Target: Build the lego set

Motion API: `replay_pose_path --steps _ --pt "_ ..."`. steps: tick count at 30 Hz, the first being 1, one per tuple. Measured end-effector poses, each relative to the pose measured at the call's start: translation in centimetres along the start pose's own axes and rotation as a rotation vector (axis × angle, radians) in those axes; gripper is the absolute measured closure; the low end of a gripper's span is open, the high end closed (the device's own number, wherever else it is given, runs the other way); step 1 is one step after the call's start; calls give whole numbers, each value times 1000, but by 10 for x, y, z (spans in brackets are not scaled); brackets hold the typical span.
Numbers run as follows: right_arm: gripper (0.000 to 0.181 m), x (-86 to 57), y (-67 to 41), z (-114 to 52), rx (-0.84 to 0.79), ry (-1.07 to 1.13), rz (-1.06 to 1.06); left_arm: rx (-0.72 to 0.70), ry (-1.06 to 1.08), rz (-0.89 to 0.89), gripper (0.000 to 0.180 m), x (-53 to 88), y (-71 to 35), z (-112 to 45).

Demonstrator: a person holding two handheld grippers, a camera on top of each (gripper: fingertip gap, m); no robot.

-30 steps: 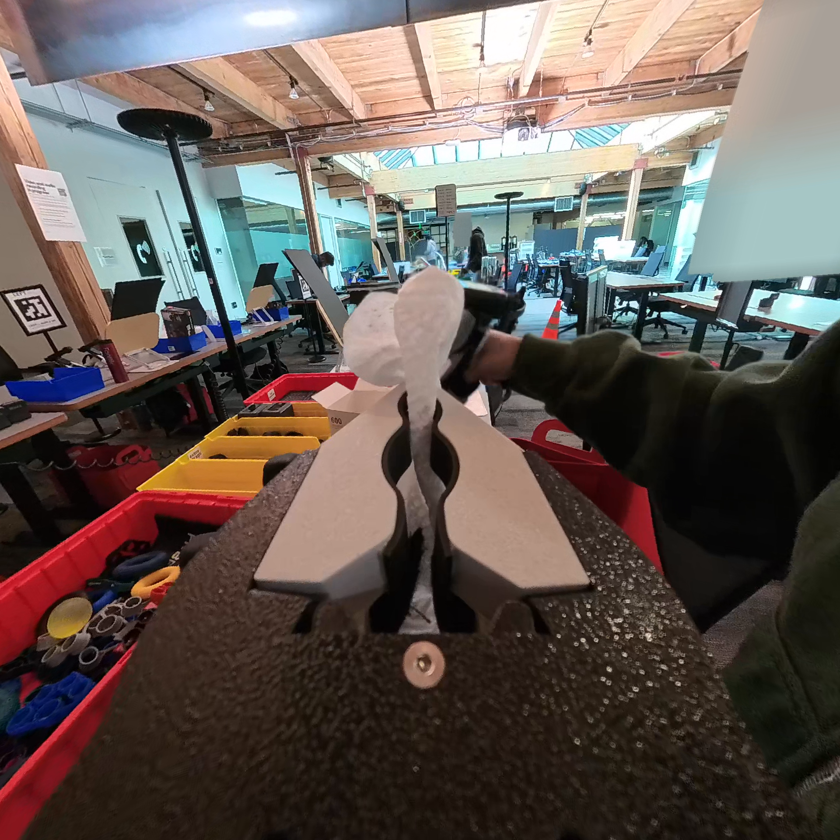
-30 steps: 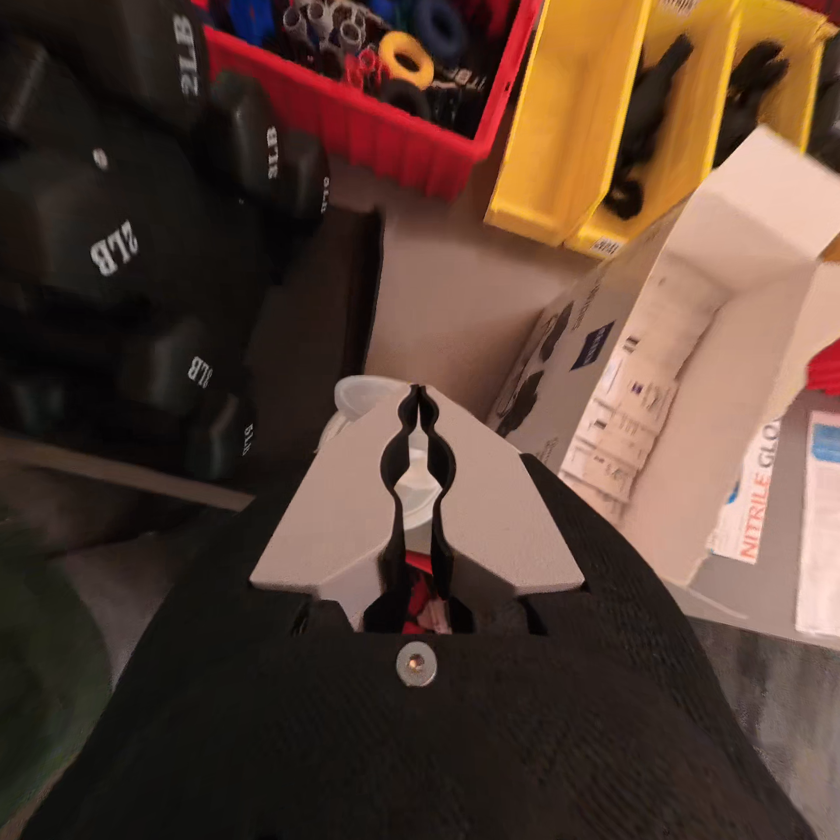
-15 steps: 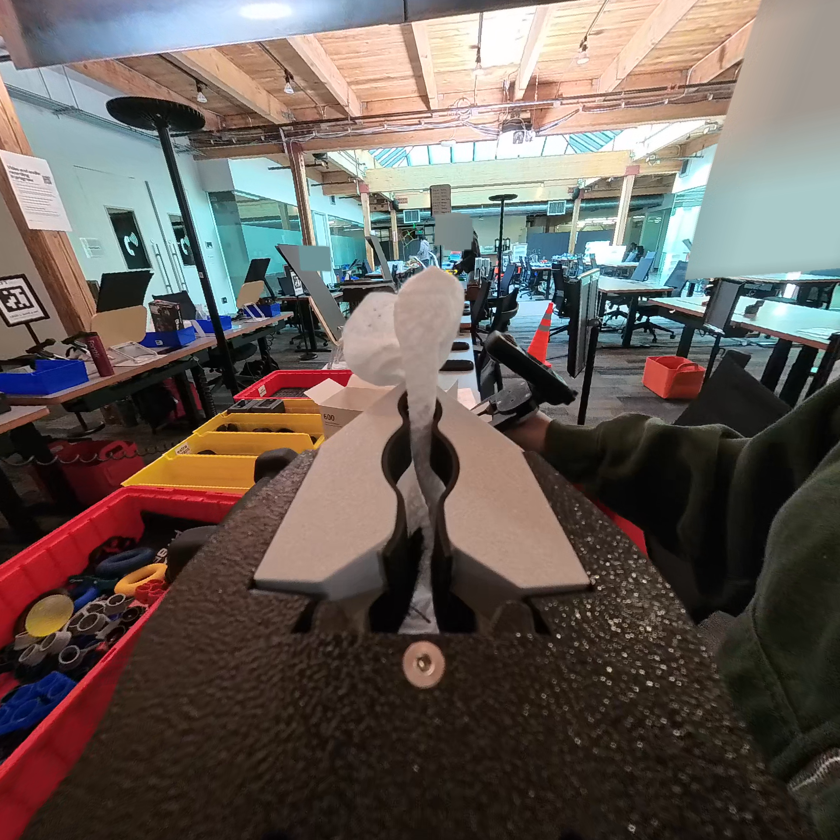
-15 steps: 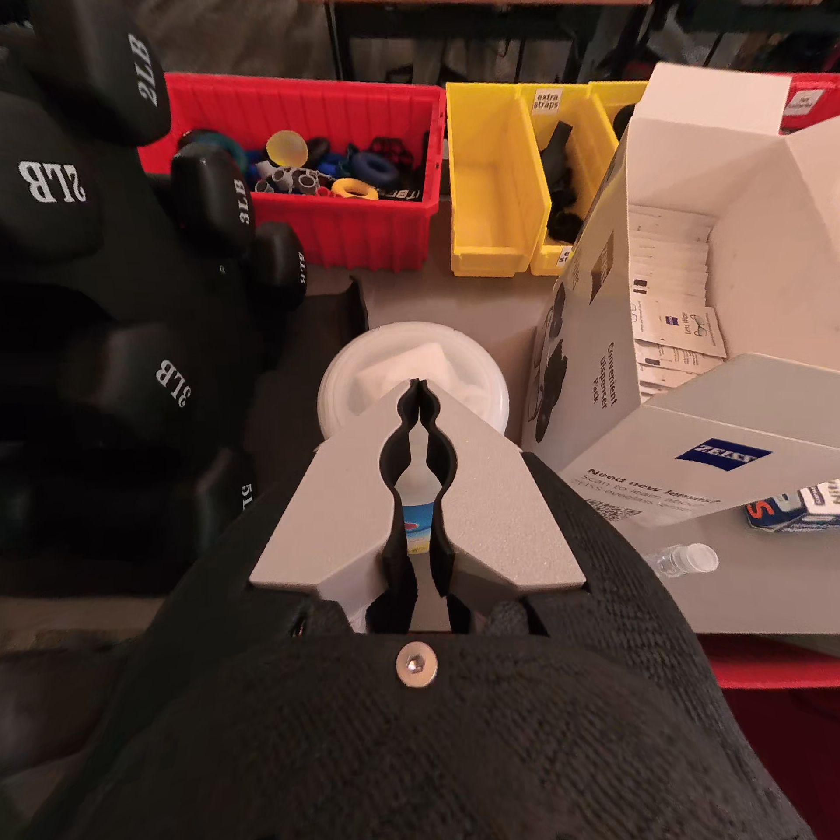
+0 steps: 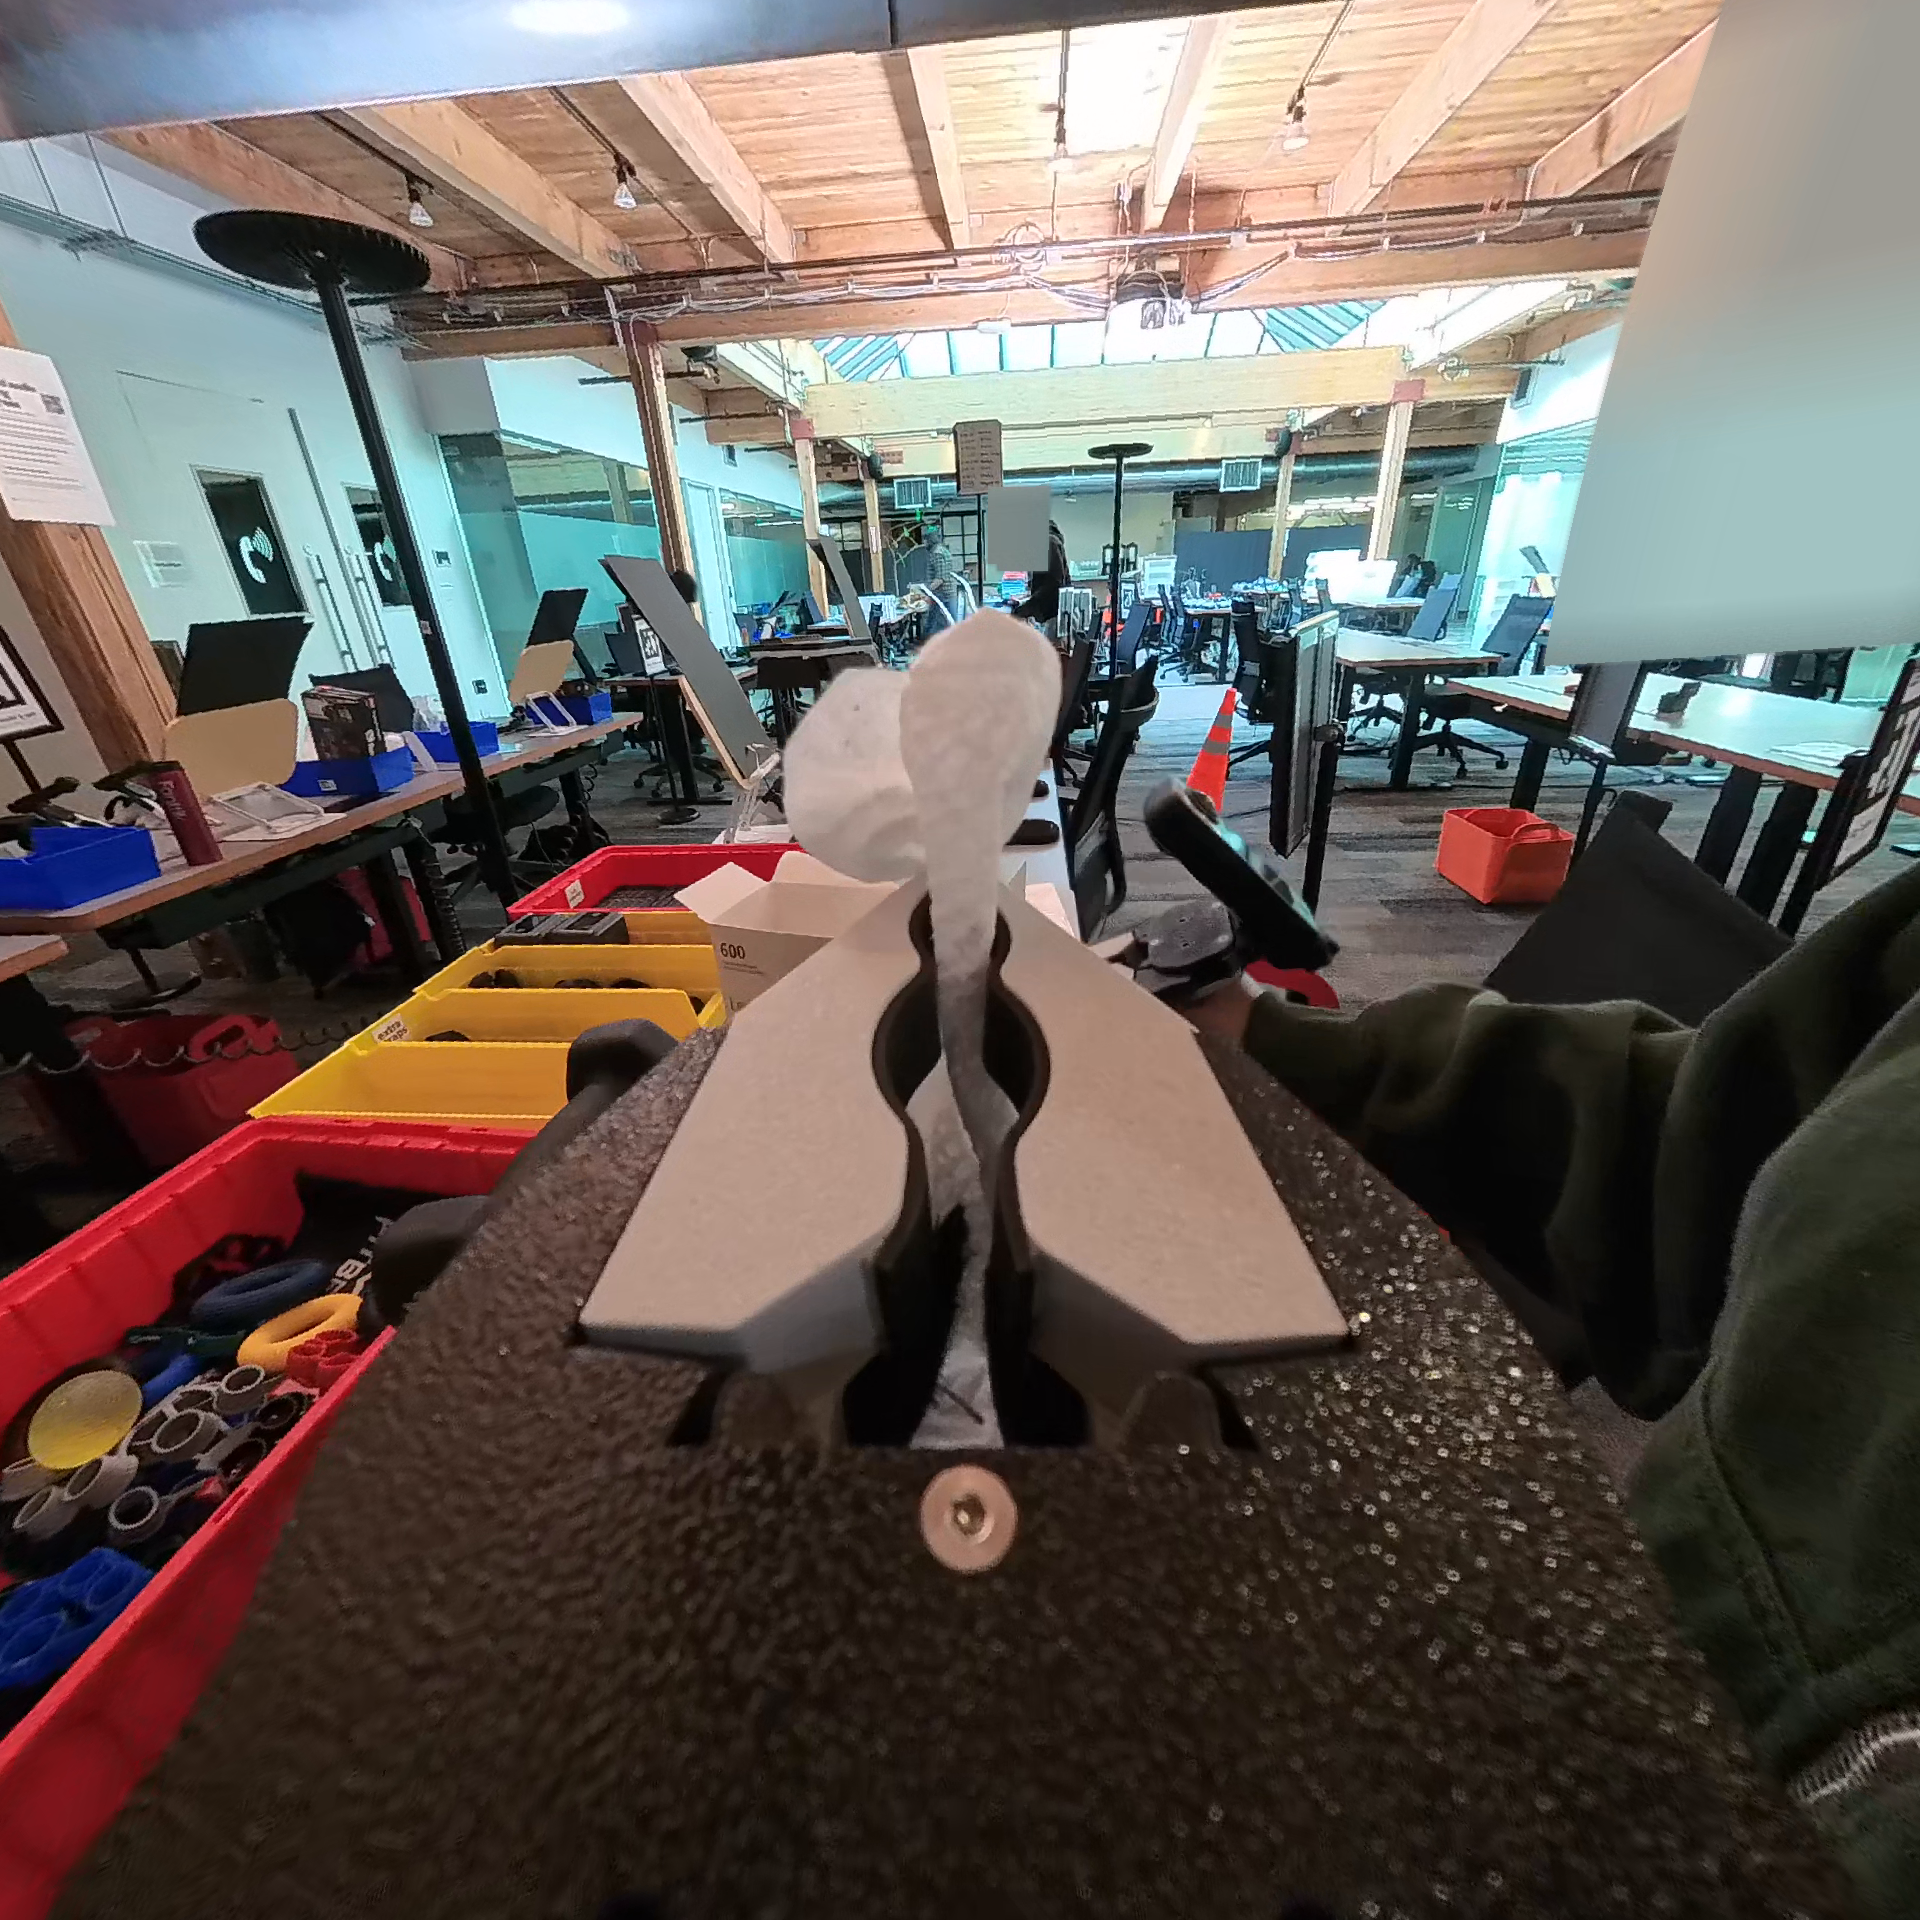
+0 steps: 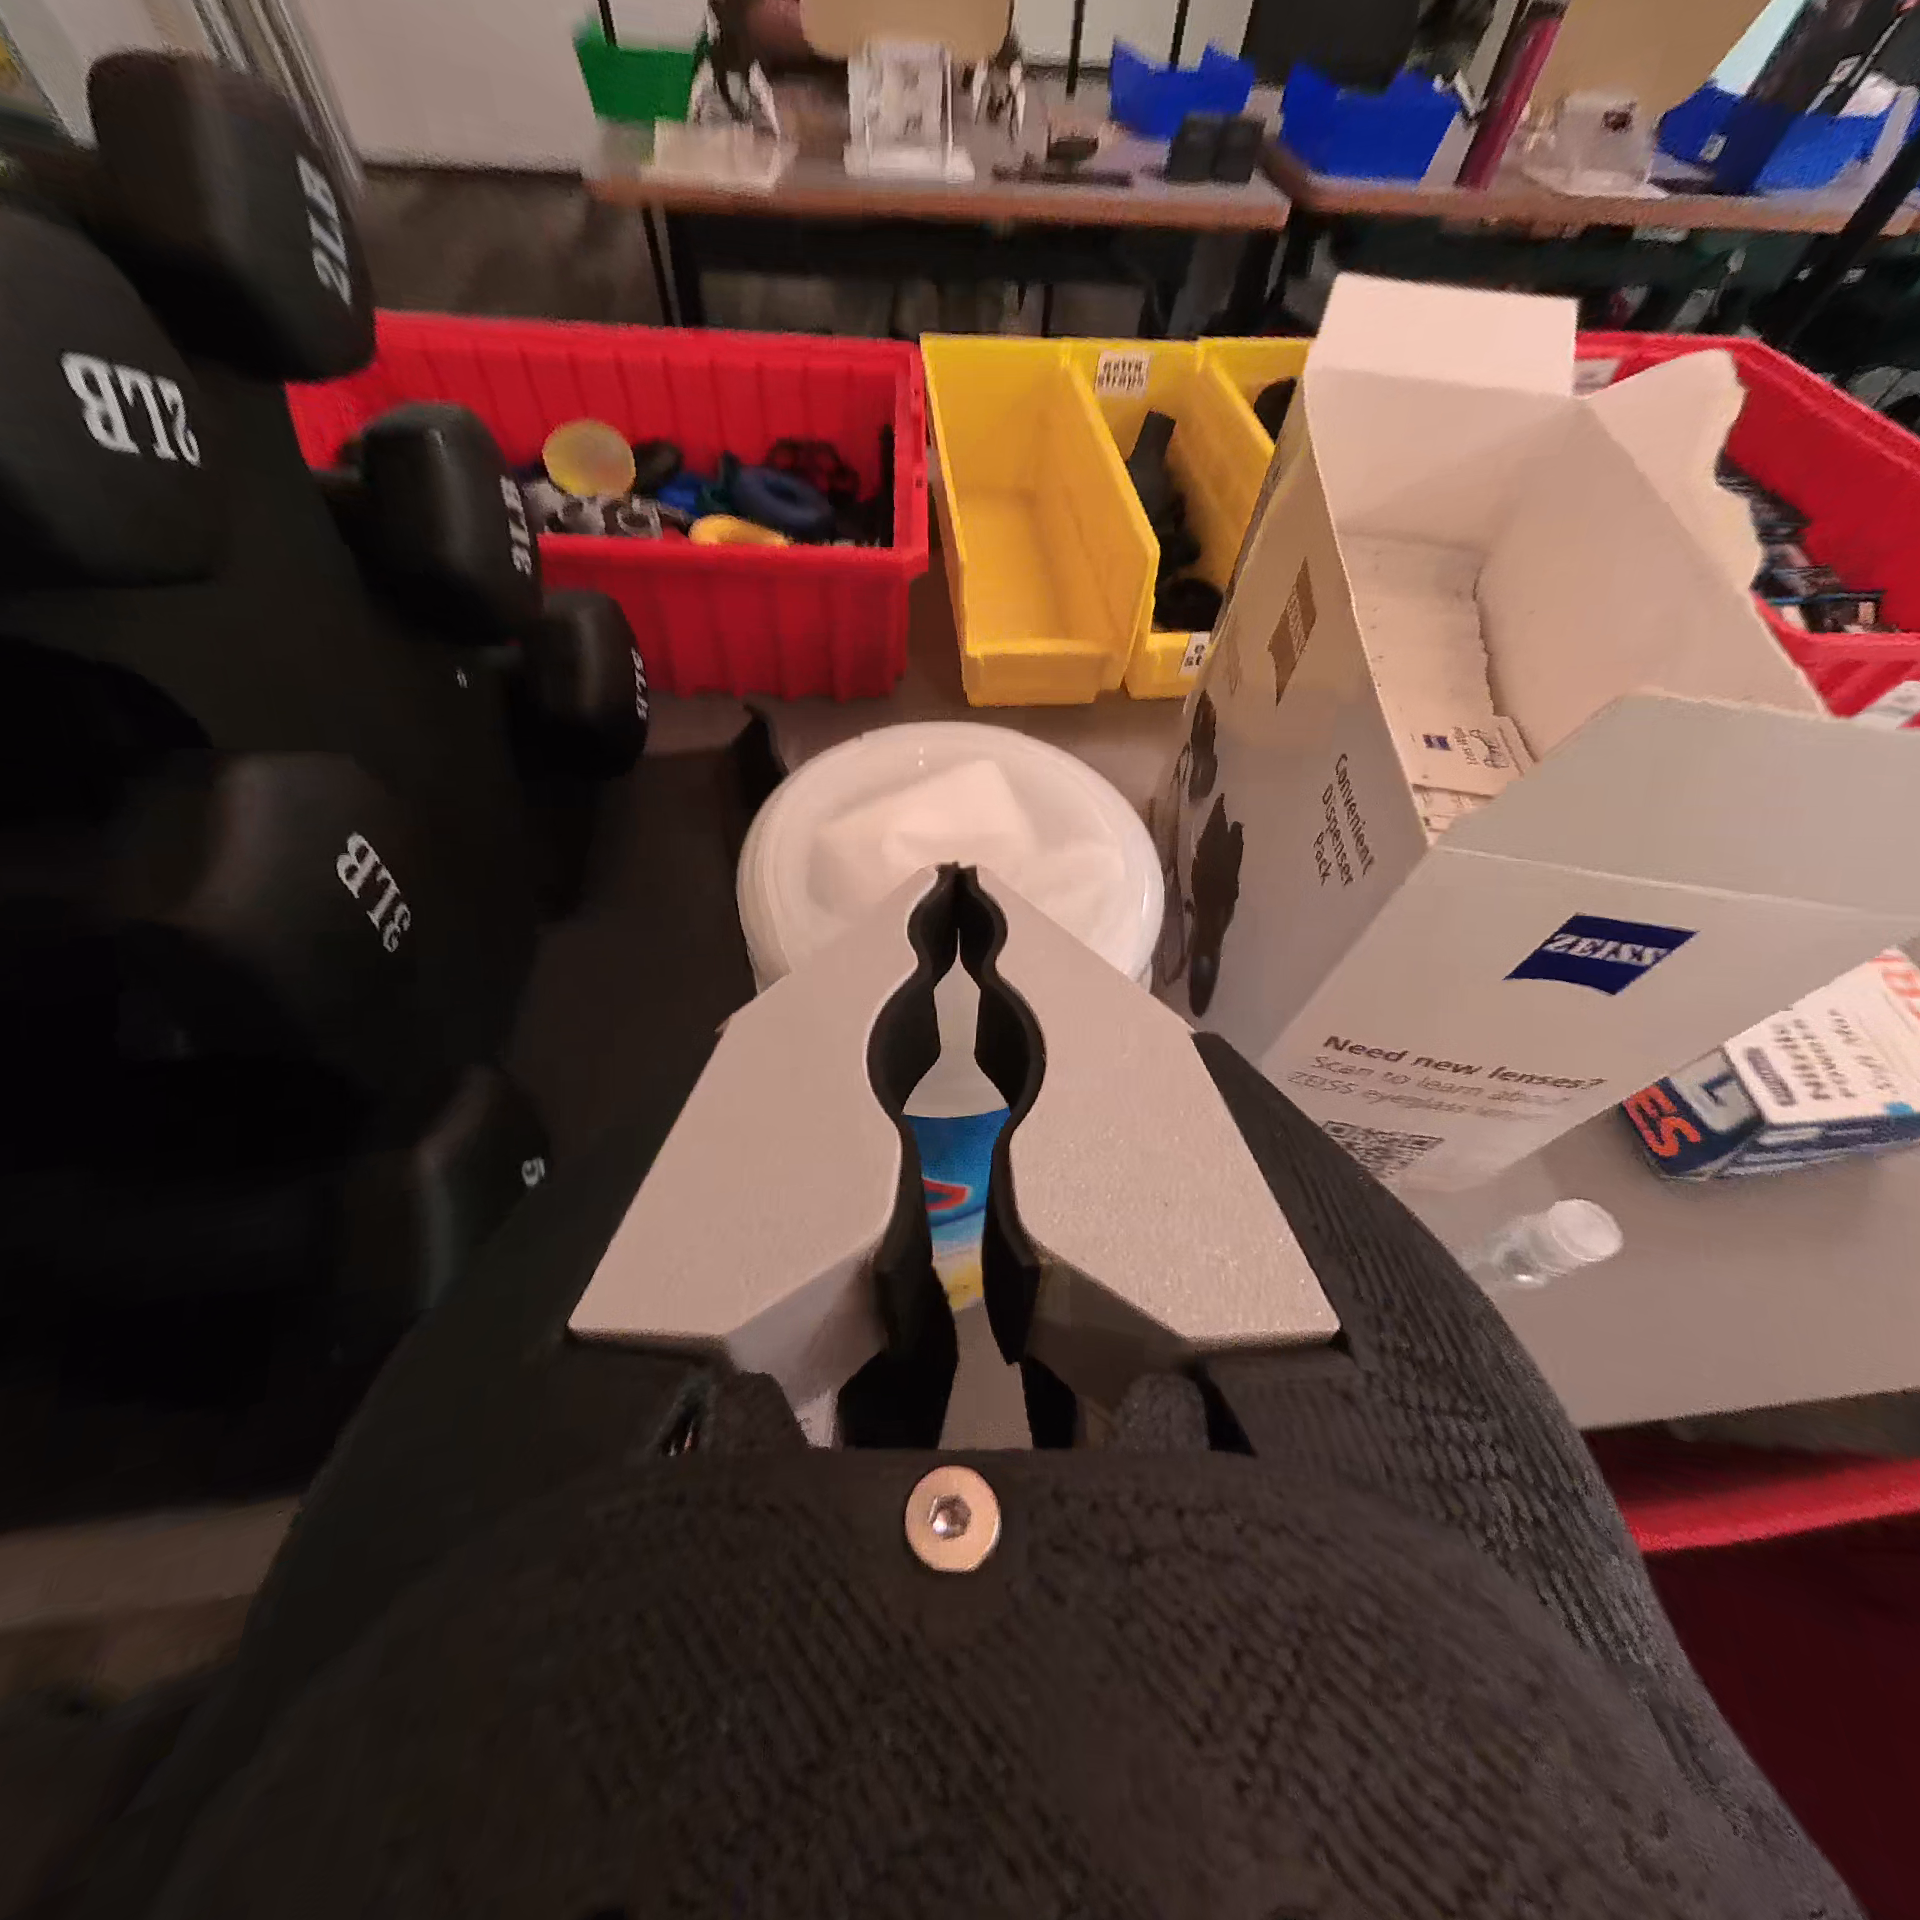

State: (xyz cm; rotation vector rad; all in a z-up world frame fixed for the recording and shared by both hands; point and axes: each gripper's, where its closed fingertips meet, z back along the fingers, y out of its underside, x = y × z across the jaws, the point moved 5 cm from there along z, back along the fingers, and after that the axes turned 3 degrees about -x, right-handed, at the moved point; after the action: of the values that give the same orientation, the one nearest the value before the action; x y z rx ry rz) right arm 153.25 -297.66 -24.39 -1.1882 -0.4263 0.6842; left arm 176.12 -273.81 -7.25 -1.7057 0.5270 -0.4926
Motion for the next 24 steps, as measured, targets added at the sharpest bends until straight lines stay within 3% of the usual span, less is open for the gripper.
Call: replay_pose_path --steps 5,7,8,11,13,20,24 --pt "181 8 -24 3 46 -14 63 -5 28 2 180 -1 -1 -2" --pt "147 25 -79 38 -240 4 99 -30 63 9 180 -1 -8 -6" --pt "139 41 -104 62 -367 -37 115 -47 92 11 180 -3 -12 -11" --pt "121 113 -151 133 -553 -507 32 -114 217 40 180 -13 -31 -26" --pt "114 146 -157 170 -531 -688 36 -171 352 89 180 -27 -43 -37" --pt "134 152 -127 264 -365 -184 329 -247 808 275 180 -107 -57 -85" --pt "141 149 -108 335 -331 76 335 -241 1050 410 180 -169 -61 -110"
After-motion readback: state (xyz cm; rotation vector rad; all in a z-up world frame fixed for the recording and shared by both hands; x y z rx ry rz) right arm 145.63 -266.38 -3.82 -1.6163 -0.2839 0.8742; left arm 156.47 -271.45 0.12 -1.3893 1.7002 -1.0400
